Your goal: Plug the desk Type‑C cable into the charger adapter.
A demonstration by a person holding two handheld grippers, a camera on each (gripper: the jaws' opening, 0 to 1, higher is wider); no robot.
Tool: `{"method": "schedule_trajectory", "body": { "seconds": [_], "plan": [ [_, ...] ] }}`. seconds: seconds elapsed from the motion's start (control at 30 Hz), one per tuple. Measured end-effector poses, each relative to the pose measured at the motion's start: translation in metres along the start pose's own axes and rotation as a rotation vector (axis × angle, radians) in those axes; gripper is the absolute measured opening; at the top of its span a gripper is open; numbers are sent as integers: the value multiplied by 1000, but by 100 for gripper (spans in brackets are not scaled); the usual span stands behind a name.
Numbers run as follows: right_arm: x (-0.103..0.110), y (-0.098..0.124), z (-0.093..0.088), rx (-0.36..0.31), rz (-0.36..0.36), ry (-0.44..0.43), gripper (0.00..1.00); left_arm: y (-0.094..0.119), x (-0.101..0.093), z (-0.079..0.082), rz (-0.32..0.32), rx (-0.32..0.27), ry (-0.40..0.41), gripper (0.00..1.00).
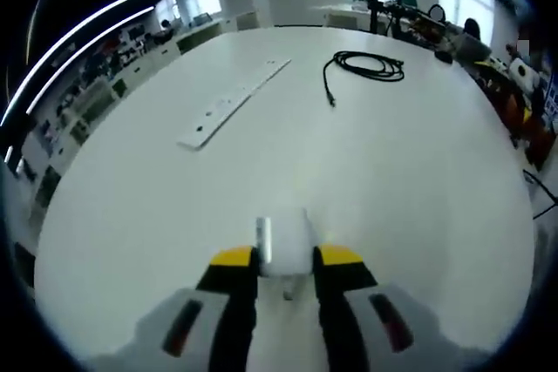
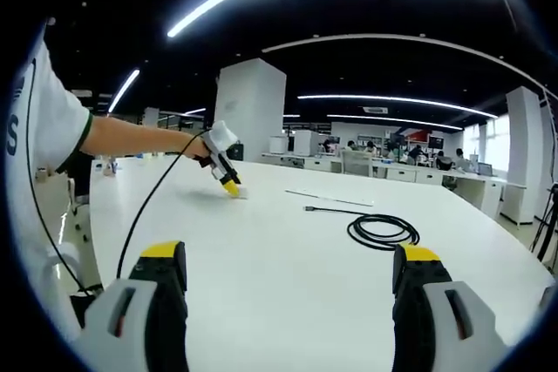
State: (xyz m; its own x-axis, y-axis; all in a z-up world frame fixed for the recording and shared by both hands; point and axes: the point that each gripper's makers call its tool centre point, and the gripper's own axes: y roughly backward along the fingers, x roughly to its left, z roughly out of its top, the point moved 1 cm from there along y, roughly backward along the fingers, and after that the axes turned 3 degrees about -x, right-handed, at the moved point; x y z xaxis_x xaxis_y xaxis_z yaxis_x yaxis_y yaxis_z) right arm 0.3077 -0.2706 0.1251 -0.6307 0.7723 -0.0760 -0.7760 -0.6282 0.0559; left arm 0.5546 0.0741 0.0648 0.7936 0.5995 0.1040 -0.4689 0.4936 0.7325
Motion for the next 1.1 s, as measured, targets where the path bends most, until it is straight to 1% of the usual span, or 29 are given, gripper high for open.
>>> {"method": "schedule_trajectory", "body": {
  "seconds": [0.07, 0.37, 0.53, 0.73, 1.1],
  "plan": [
    [1, 0, -1, 4, 2, 6, 100, 1, -3, -1, 1, 1, -25, 24],
    [7, 0, 1, 0, 9, 9, 100, 9, -23, -5, -23, 12, -65, 24],
    [9, 0, 3, -7, 10, 12, 100, 12, -35, -7, -52, 13, -65, 24],
    [11, 2, 6, -15, 8, 15, 100, 16, -48, -9, -70, 17, -70, 24],
    [11, 4, 8, -27, 7, 6, 100, 22, -70, -12, -85, 19, -95, 24]
  ]
}}
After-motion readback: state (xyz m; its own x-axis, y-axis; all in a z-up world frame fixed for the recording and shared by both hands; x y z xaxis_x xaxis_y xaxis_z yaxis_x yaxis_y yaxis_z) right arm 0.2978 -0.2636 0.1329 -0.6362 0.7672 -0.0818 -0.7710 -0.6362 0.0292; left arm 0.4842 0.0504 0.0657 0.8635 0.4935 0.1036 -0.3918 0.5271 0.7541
